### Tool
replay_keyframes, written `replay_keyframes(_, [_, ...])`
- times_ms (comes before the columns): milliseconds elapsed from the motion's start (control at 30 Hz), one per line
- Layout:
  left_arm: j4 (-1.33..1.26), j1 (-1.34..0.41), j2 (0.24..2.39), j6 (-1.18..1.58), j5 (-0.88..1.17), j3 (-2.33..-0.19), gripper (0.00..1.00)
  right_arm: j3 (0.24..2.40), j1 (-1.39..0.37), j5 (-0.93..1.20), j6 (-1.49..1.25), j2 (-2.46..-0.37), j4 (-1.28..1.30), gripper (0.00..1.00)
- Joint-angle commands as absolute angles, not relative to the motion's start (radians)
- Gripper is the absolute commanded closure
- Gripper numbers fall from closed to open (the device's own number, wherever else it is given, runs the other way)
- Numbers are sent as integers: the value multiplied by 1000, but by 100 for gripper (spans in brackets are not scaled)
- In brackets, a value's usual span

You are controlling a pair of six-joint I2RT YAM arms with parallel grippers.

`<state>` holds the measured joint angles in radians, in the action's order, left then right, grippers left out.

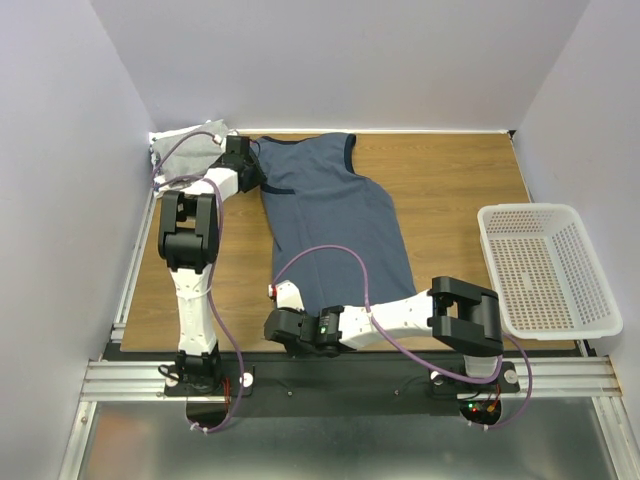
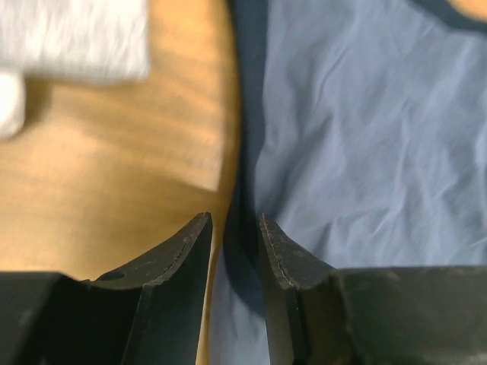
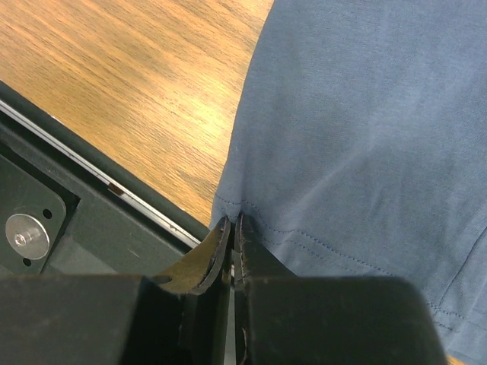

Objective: Fold and stack the tank tops
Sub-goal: Fold the tank top

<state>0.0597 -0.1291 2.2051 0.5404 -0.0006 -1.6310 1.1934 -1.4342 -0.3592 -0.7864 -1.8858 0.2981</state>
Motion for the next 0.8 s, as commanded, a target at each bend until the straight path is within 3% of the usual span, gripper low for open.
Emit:
replay_keyframes(0, [23, -126, 2100, 563, 29, -1569, 57, 1183, -1443, -357, -792, -1852, 278, 92])
replay_keyframes(333, [-127, -126, 2080, 594, 121, -1463, 54, 1192, -1442, -356, -788, -1867, 279, 92])
replay_keyframes(767, [-95, -124, 2086, 575, 114, -1480, 51, 1198, -1439, -351, -782, -1873, 278, 92])
